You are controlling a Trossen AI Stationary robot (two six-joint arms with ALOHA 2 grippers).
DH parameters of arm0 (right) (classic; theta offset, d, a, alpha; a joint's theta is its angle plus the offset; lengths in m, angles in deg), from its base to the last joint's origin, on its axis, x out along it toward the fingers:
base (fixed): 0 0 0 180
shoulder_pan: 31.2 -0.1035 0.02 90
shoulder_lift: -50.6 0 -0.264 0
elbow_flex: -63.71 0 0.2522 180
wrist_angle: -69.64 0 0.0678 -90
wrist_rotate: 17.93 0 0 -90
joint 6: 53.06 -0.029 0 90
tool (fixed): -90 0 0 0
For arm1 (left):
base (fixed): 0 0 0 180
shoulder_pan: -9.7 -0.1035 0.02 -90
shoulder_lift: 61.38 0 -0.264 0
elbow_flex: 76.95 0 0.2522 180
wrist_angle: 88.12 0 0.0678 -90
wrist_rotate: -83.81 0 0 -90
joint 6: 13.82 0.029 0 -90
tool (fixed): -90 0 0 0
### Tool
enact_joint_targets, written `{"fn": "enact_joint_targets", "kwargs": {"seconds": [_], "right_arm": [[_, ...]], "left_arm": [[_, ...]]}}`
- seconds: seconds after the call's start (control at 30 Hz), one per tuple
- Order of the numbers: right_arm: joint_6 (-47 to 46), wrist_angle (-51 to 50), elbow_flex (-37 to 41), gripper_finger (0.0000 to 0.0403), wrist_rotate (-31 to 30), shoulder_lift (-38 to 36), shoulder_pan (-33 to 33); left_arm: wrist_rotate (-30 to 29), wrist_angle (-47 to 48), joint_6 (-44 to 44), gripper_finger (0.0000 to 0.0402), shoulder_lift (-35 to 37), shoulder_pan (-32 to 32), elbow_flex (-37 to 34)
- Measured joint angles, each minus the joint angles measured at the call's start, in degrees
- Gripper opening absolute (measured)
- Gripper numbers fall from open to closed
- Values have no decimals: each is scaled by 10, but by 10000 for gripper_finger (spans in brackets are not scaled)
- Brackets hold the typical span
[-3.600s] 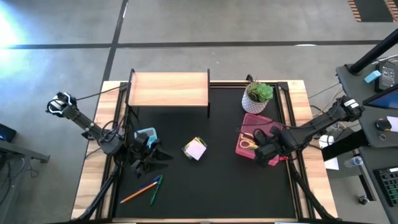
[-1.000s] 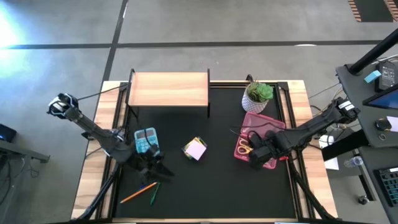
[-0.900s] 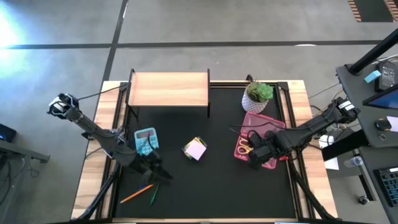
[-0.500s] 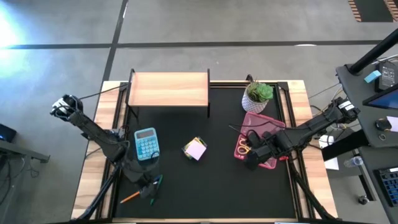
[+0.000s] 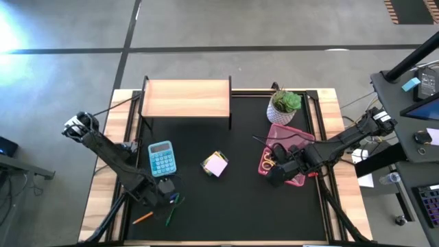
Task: Pack school essentials
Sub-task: Put the blue pen into the pink supply box
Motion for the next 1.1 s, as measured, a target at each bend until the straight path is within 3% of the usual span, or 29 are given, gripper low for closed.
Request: {"fn": "enact_joint_targets", "kwargs": {"seconds": [0.33,0.6,1.1], "right_arm": [[0,5,0,159,0,0,0],[1,9,0,160,0,0,0],[-7,26,1,160,-8,0,0]], "left_arm": [[-59,6,-1,205,-76,19,5],[-166,6,-20,205,-74,15,2],[-178,13,-52,205,-136,15,-7]]}}
